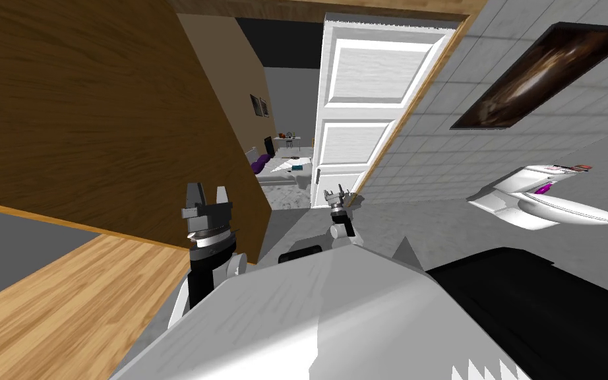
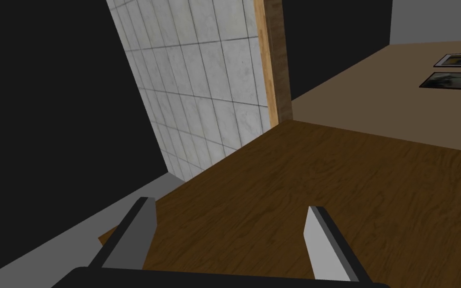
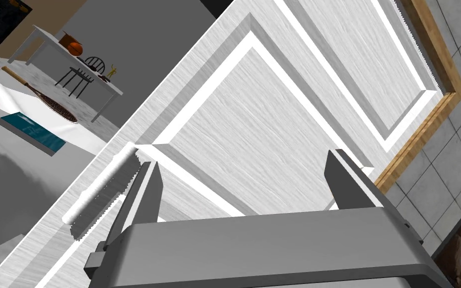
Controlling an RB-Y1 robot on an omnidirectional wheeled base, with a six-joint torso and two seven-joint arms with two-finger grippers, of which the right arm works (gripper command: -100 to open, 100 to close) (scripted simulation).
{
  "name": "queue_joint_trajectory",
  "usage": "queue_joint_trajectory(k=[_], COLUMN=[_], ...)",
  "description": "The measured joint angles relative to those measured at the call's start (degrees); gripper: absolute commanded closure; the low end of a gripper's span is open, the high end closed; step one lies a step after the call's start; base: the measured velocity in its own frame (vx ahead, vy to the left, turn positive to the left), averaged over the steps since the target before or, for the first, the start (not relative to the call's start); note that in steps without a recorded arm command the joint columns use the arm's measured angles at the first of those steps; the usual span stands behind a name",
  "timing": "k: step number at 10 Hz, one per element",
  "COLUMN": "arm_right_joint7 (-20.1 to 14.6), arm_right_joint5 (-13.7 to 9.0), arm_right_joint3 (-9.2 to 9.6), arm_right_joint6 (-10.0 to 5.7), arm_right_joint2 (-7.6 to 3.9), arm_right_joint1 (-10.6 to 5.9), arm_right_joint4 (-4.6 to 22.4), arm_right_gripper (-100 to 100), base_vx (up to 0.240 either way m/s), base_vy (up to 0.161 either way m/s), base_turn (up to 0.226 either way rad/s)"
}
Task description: Pull the door open
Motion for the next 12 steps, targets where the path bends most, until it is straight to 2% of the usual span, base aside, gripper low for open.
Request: queue_joint_trajectory(k=[2,4,8,12], arm_right_joint7=[-2.67,-4.43,-7.61,-12.09], arm_right_joint5=[-1.24,-2.13,-3.56,-5.64], arm_right_joint3=[0.1,-0.09,-0.12,-0.19], arm_right_joint6=[-1.17,-1.33,-2.92,-5.02], arm_right_joint2=[-0.27,-0.58,-1.13,-1.7], arm_right_joint1=[-1.11,-1.9,-3.44,-6.05], arm_right_joint4=[3.44,5.47,10.4,17.2], arm_right_gripper=[-100,-100,-100,-100], base_vx=[0.072,0.046,0.054,0.074], base_vy=[-0.025,-0.017,-0.015,-0.029], base_turn=[0.051,0.044,0.062,0.069])
